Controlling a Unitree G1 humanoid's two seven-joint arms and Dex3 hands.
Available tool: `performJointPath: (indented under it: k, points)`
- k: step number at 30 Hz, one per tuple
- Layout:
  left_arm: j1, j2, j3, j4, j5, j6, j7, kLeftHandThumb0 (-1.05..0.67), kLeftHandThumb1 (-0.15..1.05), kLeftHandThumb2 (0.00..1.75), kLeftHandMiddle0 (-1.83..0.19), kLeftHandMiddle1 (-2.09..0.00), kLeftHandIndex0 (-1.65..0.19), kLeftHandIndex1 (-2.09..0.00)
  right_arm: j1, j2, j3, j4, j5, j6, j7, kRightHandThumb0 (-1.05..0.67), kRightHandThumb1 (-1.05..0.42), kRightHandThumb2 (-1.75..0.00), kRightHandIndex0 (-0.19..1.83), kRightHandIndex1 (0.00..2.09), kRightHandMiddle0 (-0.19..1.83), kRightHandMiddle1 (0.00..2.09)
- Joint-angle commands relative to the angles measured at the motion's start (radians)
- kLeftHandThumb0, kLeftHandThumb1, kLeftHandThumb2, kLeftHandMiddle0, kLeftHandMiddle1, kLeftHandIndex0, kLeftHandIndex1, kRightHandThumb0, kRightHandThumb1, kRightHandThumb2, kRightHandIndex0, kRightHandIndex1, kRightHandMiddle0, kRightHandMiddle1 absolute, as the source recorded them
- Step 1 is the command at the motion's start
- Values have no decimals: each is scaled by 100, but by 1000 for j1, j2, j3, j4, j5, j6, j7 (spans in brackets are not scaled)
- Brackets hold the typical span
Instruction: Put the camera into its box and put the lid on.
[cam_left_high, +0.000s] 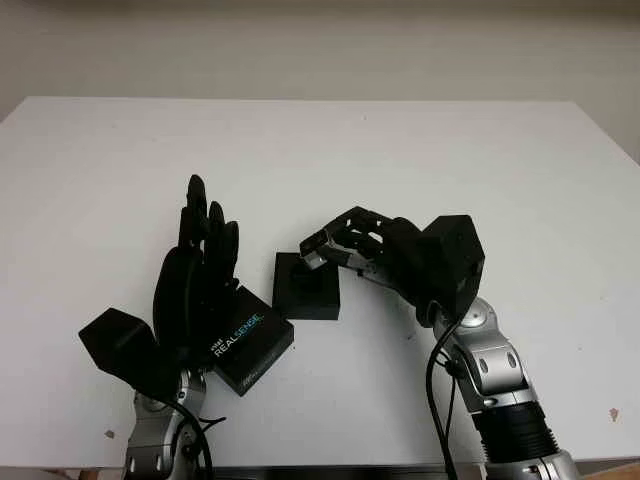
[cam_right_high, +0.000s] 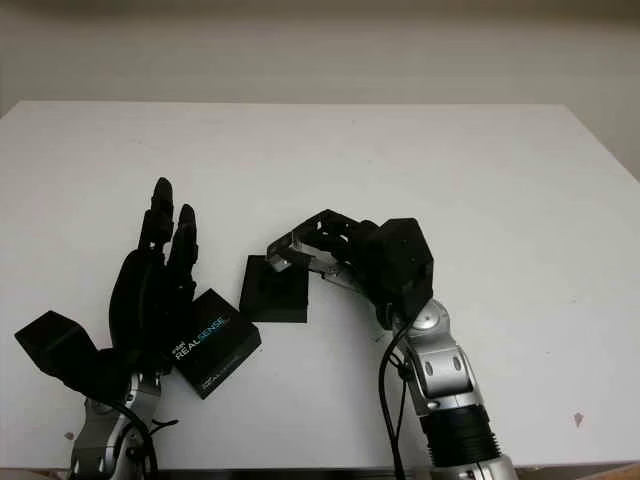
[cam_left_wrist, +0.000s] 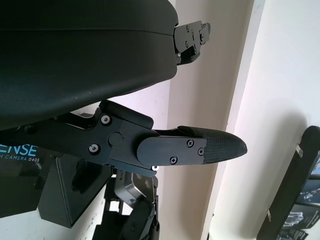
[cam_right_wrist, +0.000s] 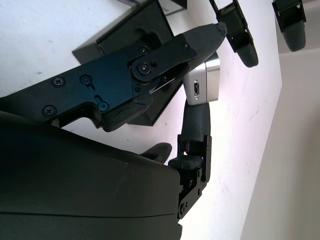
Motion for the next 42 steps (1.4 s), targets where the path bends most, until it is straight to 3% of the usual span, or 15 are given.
performJointPath:
  k: [1, 6, 13, 22, 32, 42]
  points:
    - [14, 1, -2, 3, -5, 9, -1, -75, 105, 36, 19, 0, 19, 0, 7, 2, 13, -15, -5, -22, 4, -46, -103, -5, 21, 48, 44, 161]
    - [12, 0, -3, -1, -3, 19, 2, -76, 105, 37, 19, 0, 19, 0, 15, 8, 44, -15, -22, -47, -3, -44, -103, -5, 21, 45, 43, 165]
    - [18, -1, -6, -5, 2, 21, 5, -76, 105, 37, 19, 0, 19, 0, 2, -3, 87, 57, -109, -234, -45, -46, -104, -6, 24, 49, 44, 175]
    - [18, -2, -9, 10, 3, 9, -2, -75, 105, 38, 19, 0, 19, 0, -14, 4, 96, 145, -189, -412, -109, -43, -105, -7, 20, 53, 39, 170]
    - [23, 1, -7, 6, 4, 13, -2, -75, 105, 38, 19, 0, 19, 0, -13, 14, 87, 188, -199, -473, -148, -45, -104, -6, 18, 56, 39, 171]
    - [19, 5, -3, 19, -1, -1, -13, -75, 105, 39, 19, 0, 19, 0, -17, 14, 87, 181, -194, -452, -143, -44, -105, -6, 15, 60, 39, 169]
